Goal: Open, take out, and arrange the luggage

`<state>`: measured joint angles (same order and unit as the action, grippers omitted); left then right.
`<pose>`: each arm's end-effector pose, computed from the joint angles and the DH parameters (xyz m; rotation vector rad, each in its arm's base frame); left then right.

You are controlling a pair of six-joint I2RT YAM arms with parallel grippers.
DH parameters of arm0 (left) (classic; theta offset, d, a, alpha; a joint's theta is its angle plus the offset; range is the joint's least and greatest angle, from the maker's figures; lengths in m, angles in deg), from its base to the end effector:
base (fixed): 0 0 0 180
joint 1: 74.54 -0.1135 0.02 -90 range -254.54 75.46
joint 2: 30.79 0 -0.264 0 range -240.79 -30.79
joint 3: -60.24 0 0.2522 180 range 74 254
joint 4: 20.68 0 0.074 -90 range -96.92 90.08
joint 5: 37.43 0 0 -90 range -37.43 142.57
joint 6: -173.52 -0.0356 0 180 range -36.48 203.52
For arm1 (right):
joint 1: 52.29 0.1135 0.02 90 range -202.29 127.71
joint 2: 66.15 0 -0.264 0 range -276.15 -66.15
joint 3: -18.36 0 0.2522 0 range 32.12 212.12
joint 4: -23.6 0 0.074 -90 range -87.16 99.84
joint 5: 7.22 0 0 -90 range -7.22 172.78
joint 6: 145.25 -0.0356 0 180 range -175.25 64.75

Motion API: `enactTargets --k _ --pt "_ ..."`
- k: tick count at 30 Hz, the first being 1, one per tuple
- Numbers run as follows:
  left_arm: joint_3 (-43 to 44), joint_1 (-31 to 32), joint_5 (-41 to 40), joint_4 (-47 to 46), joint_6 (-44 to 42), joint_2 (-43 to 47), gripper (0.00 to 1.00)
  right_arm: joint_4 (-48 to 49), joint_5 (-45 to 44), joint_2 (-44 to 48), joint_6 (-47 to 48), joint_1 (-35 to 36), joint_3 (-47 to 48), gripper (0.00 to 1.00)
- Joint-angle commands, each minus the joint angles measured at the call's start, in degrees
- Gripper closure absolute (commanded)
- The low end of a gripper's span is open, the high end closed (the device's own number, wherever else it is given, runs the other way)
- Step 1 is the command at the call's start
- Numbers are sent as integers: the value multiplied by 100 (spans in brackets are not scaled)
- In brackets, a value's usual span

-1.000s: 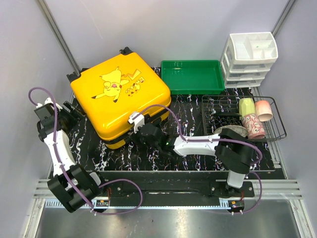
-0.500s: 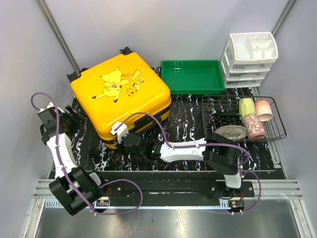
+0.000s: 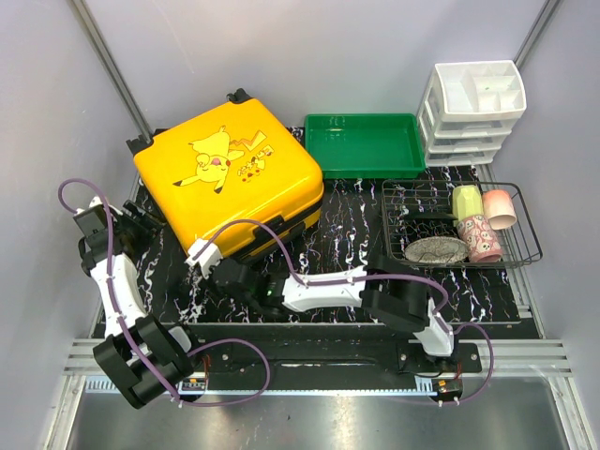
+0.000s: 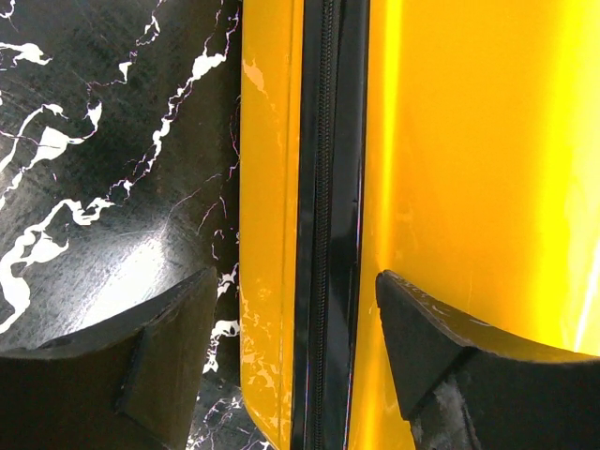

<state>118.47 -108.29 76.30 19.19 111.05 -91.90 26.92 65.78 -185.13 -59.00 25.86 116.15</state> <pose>0.1931 0.1118 0.2596 -0.9758 2.0560 -0.4217 0.1100 0.4734 0.2201 -0.9935 1.6543 0.6991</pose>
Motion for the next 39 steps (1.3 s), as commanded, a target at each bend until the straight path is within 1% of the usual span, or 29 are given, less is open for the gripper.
enactTargets --k 1,3,4,6,8,9,10,11,12,14,16,18,19,22,23,25,26,27,28,29,30,31,33,35,36,37,38,39 --pt "-53 221 774 -124 183 81 27 1693 250 59 654 324 421 100" --pt "9 221 765 -124 156 63 27 1886 240 41 883 332 421 99" --pt "27 229 722 -106 148 46 27 1974 179 -46 1154 341 474 98" --pt "123 229 713 -80 130 -7 27 2036 74 -178 1585 385 779 96" --pt "202 221 721 -36 121 -25 28 2062 -496 -485 1789 411 1035 92" --pt "229 229 721 -1 112 -33 27 2028 -741 -703 1964 429 1350 91" --pt "238 221 721 8 104 -33 27 1984 -1170 -784 2035 473 1483 91" --pt "255 221 730 17 95 -33 27 1922 -1305 -854 2088 499 1580 89" --pt "255 221 730 17 77 -25 28 1939 -1333 -855 2176 517 1581 72" --pt "273 212 730 17 86 -25 27 2201 -1123 -707 2142 561 1354 68" --pt "334 221 765 61 51 -42 27 2308 -947 -434 2089 605 941 68" --pt "509 212 756 122 -10 -86 26 2326 -981 -171 2063 631 573 66" --pt "580 220 765 140 -98 -104 25 2326 -912 -56 2054 640 432 60" --pt "992 221 783 315 -431 -165 23 2169 -824 471 1948 640 -131 53" --pt "1237 221 774 351 -554 -200 22 1985 -753 629 1922 649 -272 48" --pt "1546 212 809 517 -948 -262 19 1669 -526 1112 1825 649 -711 42" --pt "1904 220 870 596 -1108 -349 17 1475 -429 1296 1764 640 -843 36" --pt "2108 221 940 763 -1275 -411 11 1256 -314 1646 1581 649 -1027 33" --pt "2301 212 1045 842 -1581 -472 8 836 -192 1824 1448 649 -1125 29" --pt "2677 220 1107 887 -1706 -595 6 623 -77 2008 1299 640 -1317 25" --pt "2864 221 1238 966 -1864 -657 2 421 63 2358 1115 631 -1423 22" --pt "3031 229 1570 984 -2161 -736 1 88 308 2536 1026 631 -1537 20" --pt "3462 290 1749 906 -2322 -964 1 -247 651 2948 755 561 -1783 16" --pt "3848 370 1715 800 -2375 -1288 1 -661 1003 3152 473 202 -1916 14" --pt "3972 509 1462 686 -2410 -1429 1 -784 1397 3266 54 9 -1951 14" --pt "4104 589 1364 633 -2419 -1570 1 -977 1592 3310 -177 -480 -1978 14" --pt "4349 711 1293 580 -2428 -1885 1 -1048 1681 3337 -405 -711 -2056 11" --pt "4473 774 1101 458 -2393 -2062 1 -1110 1978 3398 -721 -948 -2101 10"
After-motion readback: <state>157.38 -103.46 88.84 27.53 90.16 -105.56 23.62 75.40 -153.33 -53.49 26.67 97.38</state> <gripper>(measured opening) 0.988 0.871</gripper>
